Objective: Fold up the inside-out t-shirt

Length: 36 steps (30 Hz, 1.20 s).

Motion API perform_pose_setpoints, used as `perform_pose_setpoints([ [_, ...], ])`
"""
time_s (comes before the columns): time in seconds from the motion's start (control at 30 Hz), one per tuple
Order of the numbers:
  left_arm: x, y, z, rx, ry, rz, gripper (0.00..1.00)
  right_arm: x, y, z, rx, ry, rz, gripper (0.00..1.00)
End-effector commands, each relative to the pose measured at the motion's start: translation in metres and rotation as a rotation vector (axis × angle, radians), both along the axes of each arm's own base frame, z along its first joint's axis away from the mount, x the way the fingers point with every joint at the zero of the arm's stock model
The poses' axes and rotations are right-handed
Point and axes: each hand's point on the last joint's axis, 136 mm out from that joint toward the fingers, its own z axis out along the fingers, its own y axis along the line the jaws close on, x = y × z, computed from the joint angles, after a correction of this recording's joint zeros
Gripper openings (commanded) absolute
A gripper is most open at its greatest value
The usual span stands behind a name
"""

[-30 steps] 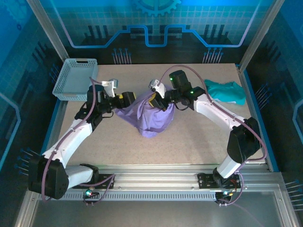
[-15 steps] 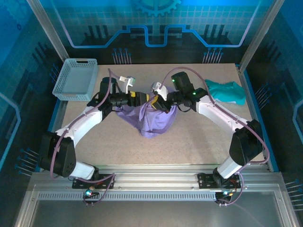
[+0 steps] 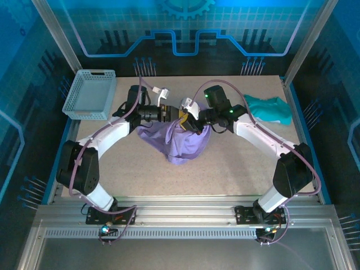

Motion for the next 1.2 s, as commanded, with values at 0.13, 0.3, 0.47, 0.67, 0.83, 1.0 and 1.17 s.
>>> perform_pose_setpoints([
  [0.13,0.019,-0.001,0.015,-0.017,0.003,0.045,0.0,-0.01,-0.014,0.023,0.032,-0.05,-0.032,0.0],
  [0.3,0.067,0.038,0.004,0.036,0.1,0.337,0.0,-0.028,-0.02,0.042,0.091,-0.107,-0.044,0.0],
  [0.47,0.095,0.082,-0.018,0.167,0.184,0.587,0.0,-0.035,-0.026,0.074,0.162,-0.189,-0.099,0.0],
  [0.67,0.116,0.16,-0.032,0.205,0.254,0.838,0.0,-0.006,-0.049,0.118,0.2,-0.269,-0.364,0.0],
  [0.83,0.124,0.234,-0.041,0.199,0.3,1.001,0.0,-0.012,-0.055,0.148,0.255,-0.283,-0.388,0.0],
  [1.0,0.13,0.259,-0.066,0.356,0.33,1.042,0.0,-0.007,-0.059,0.147,0.248,-0.28,-0.434,0.0],
  [1.17,0.116,0.246,-0.064,0.383,0.333,0.997,0.56,0.006,-0.05,0.135,0.273,-0.173,-0.485,0.0],
])
